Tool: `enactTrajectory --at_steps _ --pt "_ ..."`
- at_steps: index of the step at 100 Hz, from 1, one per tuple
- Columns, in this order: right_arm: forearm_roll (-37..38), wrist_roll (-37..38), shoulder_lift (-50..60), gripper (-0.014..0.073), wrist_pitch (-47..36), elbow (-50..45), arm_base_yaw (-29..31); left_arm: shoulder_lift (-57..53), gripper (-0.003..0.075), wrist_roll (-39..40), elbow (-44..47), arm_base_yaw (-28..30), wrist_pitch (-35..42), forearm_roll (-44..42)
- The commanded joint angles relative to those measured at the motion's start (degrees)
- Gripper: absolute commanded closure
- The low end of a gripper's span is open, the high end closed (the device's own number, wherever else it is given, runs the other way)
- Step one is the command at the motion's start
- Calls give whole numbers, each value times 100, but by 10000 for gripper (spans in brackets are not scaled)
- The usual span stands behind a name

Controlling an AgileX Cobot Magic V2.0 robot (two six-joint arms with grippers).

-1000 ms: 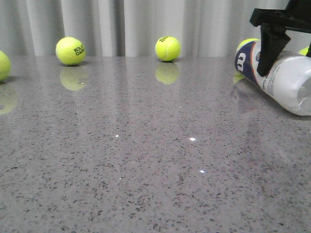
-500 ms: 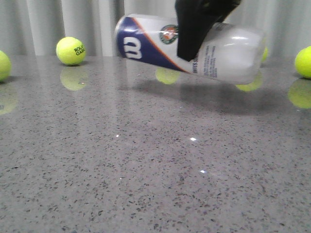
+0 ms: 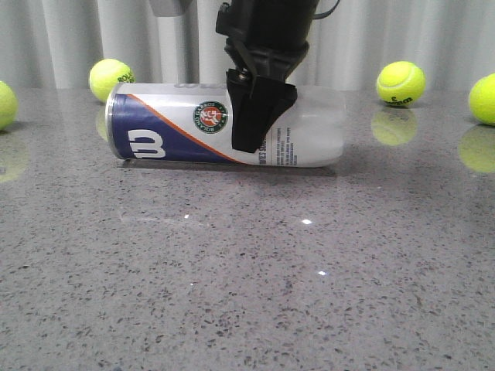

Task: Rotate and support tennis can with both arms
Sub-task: 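Lower the can onto the table on its side and release, lift right gripper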

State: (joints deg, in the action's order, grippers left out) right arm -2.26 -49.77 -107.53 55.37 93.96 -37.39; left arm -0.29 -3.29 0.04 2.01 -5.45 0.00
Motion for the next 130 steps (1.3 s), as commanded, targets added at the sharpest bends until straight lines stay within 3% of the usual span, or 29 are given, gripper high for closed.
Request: enactTrajectory --at_steps 1,7,25,36,79,89,98,106,117,130 --pt "55 -82 205 376 -204 162 8 -200 739 48 254 -39 410 0" --pt "89 -82 205 311 -227 162 8 -200 739 48 254 -39 410 0" --pt "390 -76 210 -76 -217 162 8 -200 739 48 254 -39 410 0" --pt "450 -76 216 -39 -210 162 1 -200 739 48 254 -39 410 0" --pt "560 -54 808 -39 -240 162 -61 -200 739 48 254 -39 410 0" --pt "559 804 1032 -38 -320 158 -104 -200 739 48 254 -39 410 0" --pt "625 2294 1191 60 -349 150 -109 -200 739 48 254 -39 410 0" --pt "982 3682 1284 309 -290 139 -109 -200 739 48 254 -39 410 0" --pt "1465 4902 1356 657 72 139 -109 -200 739 48 254 -39 410 0" --pt "1521 5626 1446 662 534 134 -29 -200 739 48 254 -39 410 0"
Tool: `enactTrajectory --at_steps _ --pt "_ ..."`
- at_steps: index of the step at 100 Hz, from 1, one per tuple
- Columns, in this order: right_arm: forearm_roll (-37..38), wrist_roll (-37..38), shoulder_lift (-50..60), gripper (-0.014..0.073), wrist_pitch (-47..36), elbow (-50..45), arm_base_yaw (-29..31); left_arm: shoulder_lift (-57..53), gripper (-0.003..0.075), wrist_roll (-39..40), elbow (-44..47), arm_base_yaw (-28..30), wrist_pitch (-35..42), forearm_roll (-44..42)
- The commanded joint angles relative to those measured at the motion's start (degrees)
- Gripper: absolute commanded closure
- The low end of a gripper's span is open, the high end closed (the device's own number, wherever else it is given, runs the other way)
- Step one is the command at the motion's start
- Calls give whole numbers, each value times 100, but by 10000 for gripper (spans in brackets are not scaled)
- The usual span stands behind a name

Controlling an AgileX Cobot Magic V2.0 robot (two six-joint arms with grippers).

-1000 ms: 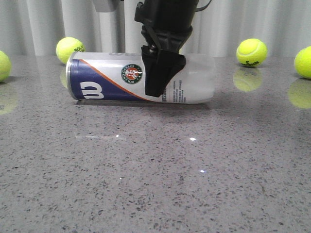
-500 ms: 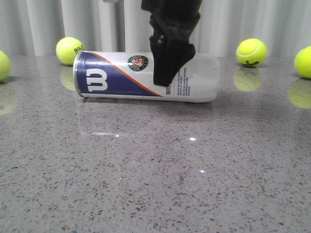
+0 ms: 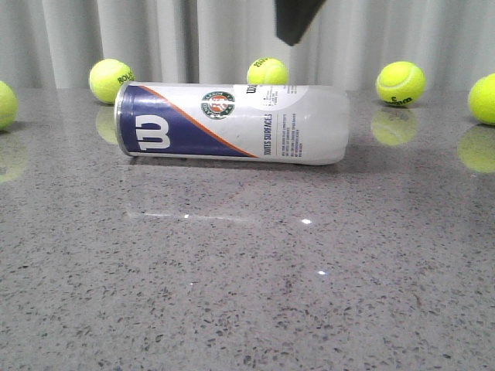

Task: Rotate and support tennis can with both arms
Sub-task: 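Lower the can onto the table on its side and release, lift right gripper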

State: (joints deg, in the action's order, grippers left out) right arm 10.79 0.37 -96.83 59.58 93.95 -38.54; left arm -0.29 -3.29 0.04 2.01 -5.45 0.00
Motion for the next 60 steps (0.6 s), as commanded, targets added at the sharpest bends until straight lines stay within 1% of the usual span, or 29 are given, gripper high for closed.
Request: enactTrajectory --at_steps 1,6,14,19,29,36,48,60 --pt "210 645 386 662 135 129 92 -200 739 48 254 -39 410 0" --pt "129 915 511 662 81 23 163 -200 739 48 254 -39 410 0" --pt "-126 1114 799 662 -142 -276 293 -200 739 48 254 -39 410 0" --pt "-389 1120 1020 662 -368 -571 412 -200 739 48 254 -39 410 0" --pt "-1178 1099 1507 662 -881 -1306 767 -200 739 48 254 -39 410 0" --pt "-1491 957 1867 662 -1149 -1867 1033 -200 739 48 254 -39 410 0" --pt "-1691 805 2470 662 -1450 -2756 1401 -200 739 48 254 -39 410 0" --pt "-1695 805 3102 662 -1690 -3462 1584 -200 739 48 254 -39 410 0"
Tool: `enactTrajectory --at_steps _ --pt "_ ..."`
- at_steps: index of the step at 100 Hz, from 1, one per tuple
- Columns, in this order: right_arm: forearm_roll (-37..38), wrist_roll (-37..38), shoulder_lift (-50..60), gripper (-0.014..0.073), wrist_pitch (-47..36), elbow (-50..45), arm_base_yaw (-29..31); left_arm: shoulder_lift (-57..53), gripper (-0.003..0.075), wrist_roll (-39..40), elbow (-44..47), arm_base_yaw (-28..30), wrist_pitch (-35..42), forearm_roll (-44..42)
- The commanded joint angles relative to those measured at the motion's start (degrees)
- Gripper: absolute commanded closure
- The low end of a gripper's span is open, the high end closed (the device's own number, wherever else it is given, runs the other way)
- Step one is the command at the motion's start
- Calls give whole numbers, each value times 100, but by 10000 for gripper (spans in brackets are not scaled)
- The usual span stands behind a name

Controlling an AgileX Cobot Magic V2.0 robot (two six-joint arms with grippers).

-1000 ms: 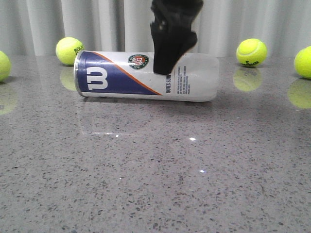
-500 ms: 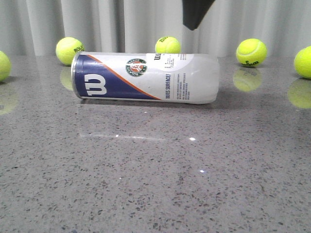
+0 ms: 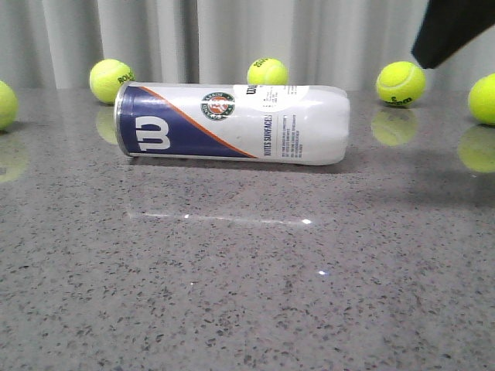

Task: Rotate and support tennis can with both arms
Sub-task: 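Lower the can onto the table on its side and release, lift right gripper, then move the left gripper toward the blue-labelled end of the can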

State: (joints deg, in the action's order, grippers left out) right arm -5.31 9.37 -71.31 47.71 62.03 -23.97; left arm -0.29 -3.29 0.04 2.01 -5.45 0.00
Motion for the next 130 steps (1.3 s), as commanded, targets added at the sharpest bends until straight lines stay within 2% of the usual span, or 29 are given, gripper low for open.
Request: enactTrajectory --at_steps 1,40,56,74,88,98,111,130 --pt "-86 -95 628 662 -524 -311 134 -200 739 48 254 -39 410 0" --pt "9 -72 3133 662 -2541 -2876 624 -200 739 48 254 -39 410 0" --pt "81 -90 4332 662 -3271 -3805 643 -200 739 48 254 -39 410 -103" --pt "101 -101 5475 662 -3532 -4403 643 -200 739 48 254 -39 628 -159" --pt "101 -101 5876 662 -3484 -4471 643 -200 739 48 142 -25 972 -174" --pt "101 -101 5889 662 -3491 -4471 643 -123 739 48 -185 -25 742 -174" --pt "101 -101 5889 662 -3493 -4471 643 267 739 48 -780 -25 -31 -196" --pt "101 -101 5889 662 -3493 -4471 643 1566 739 48 -1892 -36 -1316 -171"
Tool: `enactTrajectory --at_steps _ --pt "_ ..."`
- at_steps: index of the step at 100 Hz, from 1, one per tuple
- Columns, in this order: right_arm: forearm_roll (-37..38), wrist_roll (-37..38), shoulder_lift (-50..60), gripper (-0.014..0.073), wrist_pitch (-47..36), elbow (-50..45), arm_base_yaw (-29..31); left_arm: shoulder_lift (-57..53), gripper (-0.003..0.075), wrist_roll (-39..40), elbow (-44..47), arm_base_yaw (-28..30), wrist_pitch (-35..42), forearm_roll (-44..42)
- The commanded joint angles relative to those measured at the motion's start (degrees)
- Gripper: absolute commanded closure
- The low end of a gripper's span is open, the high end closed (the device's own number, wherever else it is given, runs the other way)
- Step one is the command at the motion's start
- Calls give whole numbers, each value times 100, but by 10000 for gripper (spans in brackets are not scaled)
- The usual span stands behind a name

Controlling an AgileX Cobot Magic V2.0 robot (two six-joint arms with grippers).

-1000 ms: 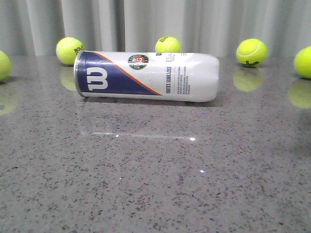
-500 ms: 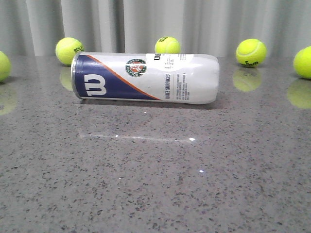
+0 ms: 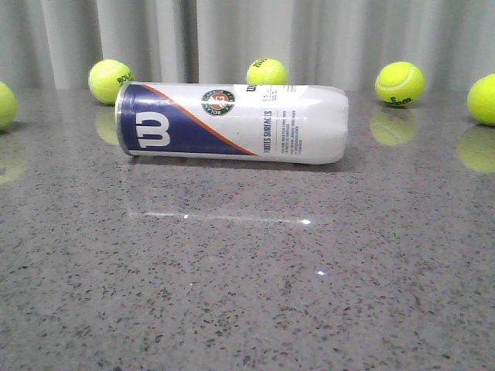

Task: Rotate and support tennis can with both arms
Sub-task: 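Move the left gripper toward the blue-labelled end of the can, then grasp the can's blue end with the left gripper and lift it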

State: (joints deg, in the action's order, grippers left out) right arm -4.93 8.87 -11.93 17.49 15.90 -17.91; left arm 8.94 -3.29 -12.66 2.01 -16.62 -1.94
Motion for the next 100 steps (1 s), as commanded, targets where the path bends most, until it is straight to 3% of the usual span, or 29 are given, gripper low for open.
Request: enactTrajectory --at_steps 1,23,30,47,54,100 --pt "63 -51 -49 662 -471 142 37 698 739 48 -711 -36 -292 22" --pt "63 -51 -49 662 -471 142 37 2452 709 48 -1961 -36 -1355 22" --pt "63 -51 -49 662 -471 142 37 3018 622 48 -2363 -36 -1755 73" --pt "63 -51 -49 662 -471 142 37 4213 300 48 -3177 -36 -1984 791" --pt "63 -51 -49 662 -471 142 37 4638 237 -24 -3471 -36 -2104 1310" --pt "63 -51 -49 662 -471 142 37 6926 237 -2894 -4711 -46 -3799 5913"
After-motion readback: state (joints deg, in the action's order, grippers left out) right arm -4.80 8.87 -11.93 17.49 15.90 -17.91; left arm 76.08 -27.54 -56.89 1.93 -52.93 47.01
